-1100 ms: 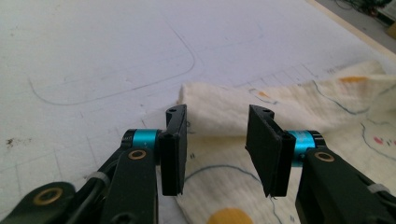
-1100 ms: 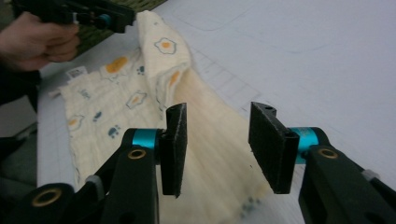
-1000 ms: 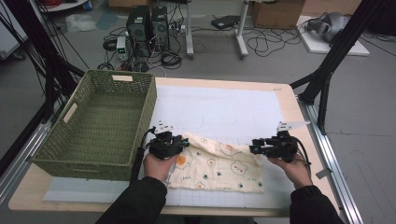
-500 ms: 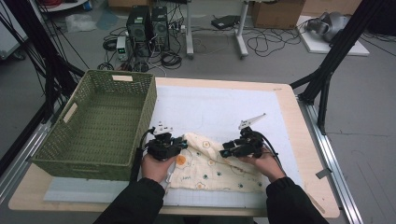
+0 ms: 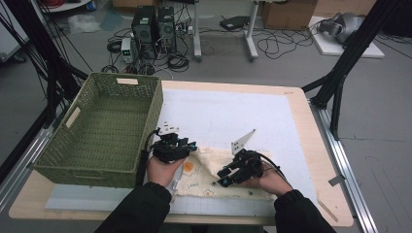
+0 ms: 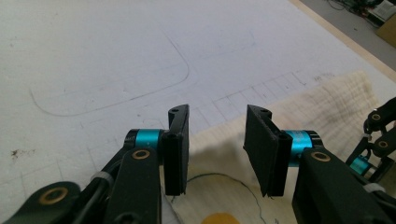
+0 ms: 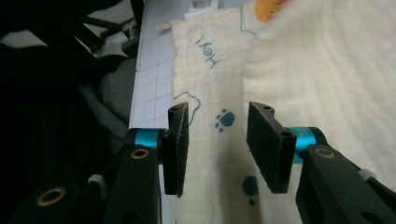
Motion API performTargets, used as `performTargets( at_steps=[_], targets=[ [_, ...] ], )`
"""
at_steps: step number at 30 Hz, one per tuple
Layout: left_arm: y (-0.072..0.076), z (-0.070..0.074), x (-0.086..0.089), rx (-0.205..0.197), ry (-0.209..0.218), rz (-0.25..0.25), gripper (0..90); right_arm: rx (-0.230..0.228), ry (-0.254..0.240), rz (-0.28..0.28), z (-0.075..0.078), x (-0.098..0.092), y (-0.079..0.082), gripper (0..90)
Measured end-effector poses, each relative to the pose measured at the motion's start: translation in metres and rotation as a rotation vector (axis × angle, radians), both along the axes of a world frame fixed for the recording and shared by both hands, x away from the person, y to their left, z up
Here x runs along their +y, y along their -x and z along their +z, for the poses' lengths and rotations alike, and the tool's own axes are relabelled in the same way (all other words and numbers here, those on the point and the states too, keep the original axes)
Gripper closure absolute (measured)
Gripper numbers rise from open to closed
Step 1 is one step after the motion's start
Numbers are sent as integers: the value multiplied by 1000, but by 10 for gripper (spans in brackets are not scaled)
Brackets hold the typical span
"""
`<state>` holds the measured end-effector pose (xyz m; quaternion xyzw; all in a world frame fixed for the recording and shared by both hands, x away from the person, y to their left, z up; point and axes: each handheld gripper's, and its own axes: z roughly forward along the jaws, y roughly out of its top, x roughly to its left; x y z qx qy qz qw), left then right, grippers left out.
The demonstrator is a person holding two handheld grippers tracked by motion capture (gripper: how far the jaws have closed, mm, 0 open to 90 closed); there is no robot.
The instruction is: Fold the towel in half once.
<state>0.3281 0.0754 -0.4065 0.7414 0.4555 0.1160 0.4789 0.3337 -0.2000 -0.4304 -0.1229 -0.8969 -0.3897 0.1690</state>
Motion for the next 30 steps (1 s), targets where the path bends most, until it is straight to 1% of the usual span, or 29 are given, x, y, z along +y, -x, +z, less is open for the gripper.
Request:
performTargets(
  at_steps=[1, 2, 4, 6, 9, 11, 13, 14, 15, 16, 17, 19, 21, 24, 25, 27, 28, 29, 30],
  targets=[
    [0, 0, 0, 0, 1, -4, 593, 5, -9, -6, 0, -1, 0, 585],
    [0, -1, 0, 1, -4, -5, 593, -3, -16, -17, 0, -4, 0, 585],
    [-1, -3, -2, 9, -22, -10, 593, -18, -13, -54, 1, -10, -2, 586],
    [-2, -5, -3, 21, -46, -9, 594, -33, -28, -99, 4, -19, -4, 588],
    [-4, -10, -5, 26, -84, -2, 600, -92, -25, -185, 9, -35, -10, 590],
    [-6, -13, -6, 24, -115, 8, 599, -129, -10, -257, 12, -48, -14, 589],
    [-9, -16, -6, 30, -152, 20, 596, -158, 14, -337, 13, -62, -19, 581],
    [-10, -18, -6, 35, -166, 26, 593, -181, 30, -378, 13, -70, -22, 573],
    [-12, -20, -6, 45, -170, 35, 586, -194, 36, -417, 14, -78, -24, 571],
    [-13, -22, -7, 48, -175, 37, 583, -199, 42, -449, 14, -85, -26, 560],
    [-14, -24, -8, 54, -184, 32, 583, -214, 58, -478, 14, -92, -28, 554],
    [-14, -27, -11, 48, -210, 29, 586, -221, 83, -521, 13, -106, -30, 541],
    [-16, -30, -12, 56, -234, 27, 583, -216, 91, -547, 12, -118, -31, 530],
    [-18, -33, -12, 71, -249, 42, 558, -211, 115, -574, 8, -132, -30, 512],
    [-18, -34, -12, 72, -251, 44, 554, -213, 123, -582, 6, -135, -30, 507],
    [-18, -34, -14, 62, -264, 53, 580, -191, 132, -587, 0, -139, -31, 507],
    [-18, -34, -14, 58, -266, 56, 591, -191, 140, -584, -1, -139, -31, 524],
    [-17, -34, -14, 53, -266, 52, 623, -191, 142, -578, -3, -139, -31, 562],
    [-17, -34, -14, 55, -258, 44, 678, -186, 142, -567, -3, -138, -31, 614]
  ],
)
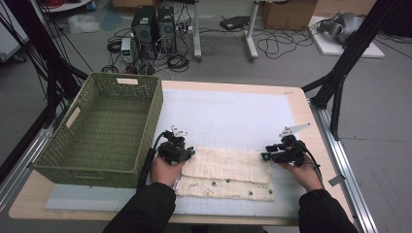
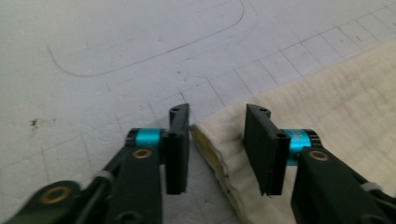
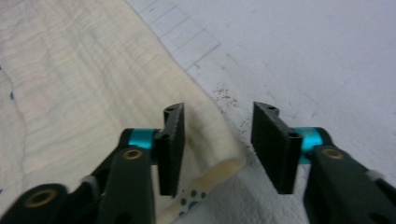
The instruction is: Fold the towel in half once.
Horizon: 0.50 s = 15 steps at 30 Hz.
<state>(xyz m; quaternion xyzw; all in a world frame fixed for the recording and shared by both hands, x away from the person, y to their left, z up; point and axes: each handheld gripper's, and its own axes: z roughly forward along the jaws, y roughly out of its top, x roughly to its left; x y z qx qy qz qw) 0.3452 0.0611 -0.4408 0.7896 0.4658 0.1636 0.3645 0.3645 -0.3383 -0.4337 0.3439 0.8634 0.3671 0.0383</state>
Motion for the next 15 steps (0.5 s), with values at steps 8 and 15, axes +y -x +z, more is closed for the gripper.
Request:
performTargets(
  at_steps=[8, 15],
  targets=[
    [-4, 10, -4, -78, 84, 48, 857, -18, 47, 50, 9, 8, -9, 858],
    [-34, 33, -4, -145, 152, 121, 810, -117, 19, -69, 45, -3, -40, 807]
  ],
)
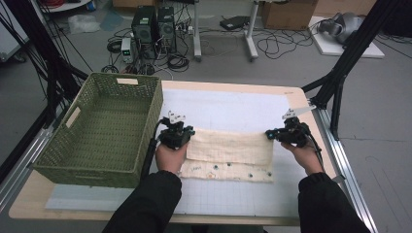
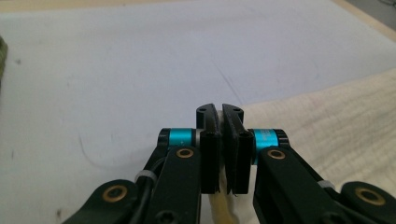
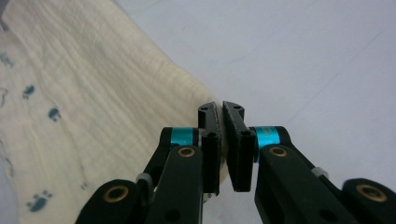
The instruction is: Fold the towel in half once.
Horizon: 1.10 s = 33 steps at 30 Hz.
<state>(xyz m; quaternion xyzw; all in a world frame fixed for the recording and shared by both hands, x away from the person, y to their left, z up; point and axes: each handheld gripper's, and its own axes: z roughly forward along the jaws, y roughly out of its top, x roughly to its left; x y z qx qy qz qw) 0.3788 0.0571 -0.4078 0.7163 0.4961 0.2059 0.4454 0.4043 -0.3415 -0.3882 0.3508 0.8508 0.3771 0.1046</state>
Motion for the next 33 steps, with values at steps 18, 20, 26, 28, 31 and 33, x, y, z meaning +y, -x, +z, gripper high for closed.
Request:
performTargets(
  at_steps=[18, 20, 26, 28, 31, 33],
  targets=[
    [39, -22, 9, 17, -81, -139, 702, 29, 1, 56, -31, 9, 43, 625],
    [41, -23, 8, 26, -80, -167, 712, 37, -9, 54, -35, 9, 46, 625],
    [41, -35, 6, 96, -121, -197, 773, 64, 26, 76, -47, 12, 48, 660],
    [41, -37, 7, 83, -112, -187, 809, 52, 29, 78, -49, 14, 49, 700],
    [42, -37, 4, 65, -147, -185, 833, 53, 26, 89, -50, 15, 48, 786],
    [43, -37, 3, 68, -151, -186, 875, 56, 32, 102, -49, 16, 48, 855]
  ],
)
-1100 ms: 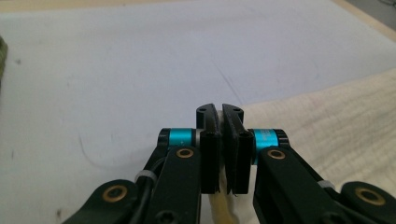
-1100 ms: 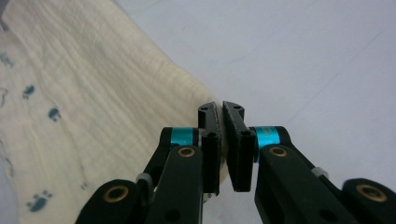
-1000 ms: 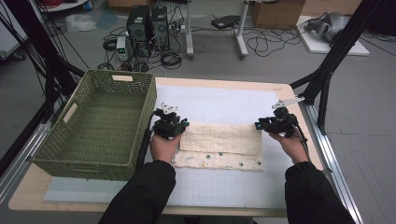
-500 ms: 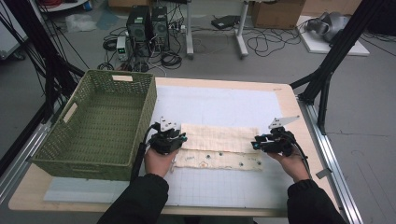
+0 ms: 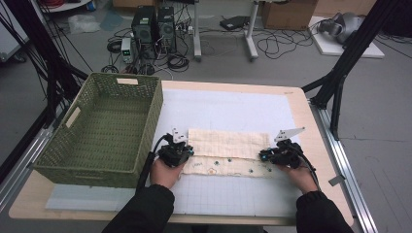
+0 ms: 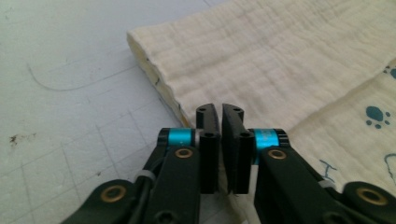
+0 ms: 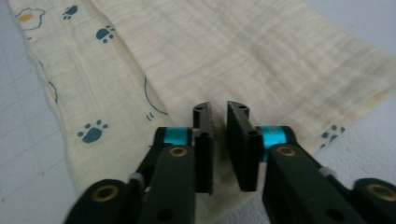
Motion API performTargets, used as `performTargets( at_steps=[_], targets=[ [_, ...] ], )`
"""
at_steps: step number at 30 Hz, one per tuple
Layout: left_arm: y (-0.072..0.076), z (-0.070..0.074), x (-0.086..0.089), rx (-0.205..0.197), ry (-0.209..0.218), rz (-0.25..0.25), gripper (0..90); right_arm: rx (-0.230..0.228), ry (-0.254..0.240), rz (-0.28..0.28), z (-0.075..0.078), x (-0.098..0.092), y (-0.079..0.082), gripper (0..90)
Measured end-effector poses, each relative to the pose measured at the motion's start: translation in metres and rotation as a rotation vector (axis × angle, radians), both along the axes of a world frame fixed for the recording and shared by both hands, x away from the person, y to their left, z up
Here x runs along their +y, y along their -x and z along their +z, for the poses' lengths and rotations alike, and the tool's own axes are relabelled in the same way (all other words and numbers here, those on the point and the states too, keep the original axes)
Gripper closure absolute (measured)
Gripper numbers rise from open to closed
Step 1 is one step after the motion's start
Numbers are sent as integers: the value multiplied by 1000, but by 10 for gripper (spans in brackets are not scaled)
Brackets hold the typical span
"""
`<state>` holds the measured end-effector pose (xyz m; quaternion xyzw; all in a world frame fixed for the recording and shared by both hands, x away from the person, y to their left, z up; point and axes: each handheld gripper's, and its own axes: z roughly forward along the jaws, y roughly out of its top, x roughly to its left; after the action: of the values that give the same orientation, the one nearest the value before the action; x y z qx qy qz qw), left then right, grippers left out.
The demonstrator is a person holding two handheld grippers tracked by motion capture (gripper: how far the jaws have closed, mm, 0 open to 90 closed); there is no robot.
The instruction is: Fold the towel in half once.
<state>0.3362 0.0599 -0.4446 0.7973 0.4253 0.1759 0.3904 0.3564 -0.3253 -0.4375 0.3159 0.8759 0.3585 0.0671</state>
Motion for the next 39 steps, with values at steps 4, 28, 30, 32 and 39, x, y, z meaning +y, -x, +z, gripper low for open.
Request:
performTargets(
  at_steps=[4, 28, 30, 32, 39],
  targets=[
    [-1, 2, 3, 9, 25, 10, 892, 2, -9, 3, 1, -1, 0, 880],
    [6, 25, 10, -22, 144, 35, 893, -5, -116, -1, 24, -12, 5, 880],
    [6, 25, 10, -22, 144, 40, 893, -5, -105, 2, 22, -12, 3, 880],
    [6, 25, 10, -21, 145, 38, 893, 2, -111, -6, 22, -13, 3, 879],
    [6, 24, 9, -19, 155, 39, 893, 24, -118, -8, 19, -12, 1, 880]
  ],
)
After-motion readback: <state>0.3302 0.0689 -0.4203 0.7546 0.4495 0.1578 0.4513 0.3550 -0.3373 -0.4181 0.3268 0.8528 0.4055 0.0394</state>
